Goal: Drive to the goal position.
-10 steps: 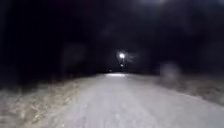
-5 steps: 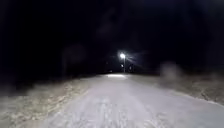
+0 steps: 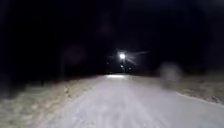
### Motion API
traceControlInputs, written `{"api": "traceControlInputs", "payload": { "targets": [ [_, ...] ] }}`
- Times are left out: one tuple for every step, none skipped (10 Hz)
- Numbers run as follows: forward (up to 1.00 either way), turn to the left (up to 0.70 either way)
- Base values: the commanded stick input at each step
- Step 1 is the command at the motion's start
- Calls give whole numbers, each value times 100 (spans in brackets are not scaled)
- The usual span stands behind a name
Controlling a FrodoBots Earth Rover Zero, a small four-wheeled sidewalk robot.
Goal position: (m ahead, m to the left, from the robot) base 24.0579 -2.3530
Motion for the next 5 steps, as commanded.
{"api": "traceControlInputs", "payload": {
  "targets": [
    [100,0],
    [100,0],
    [100,0],
    [100,0],
    [100,0]
  ]
}}
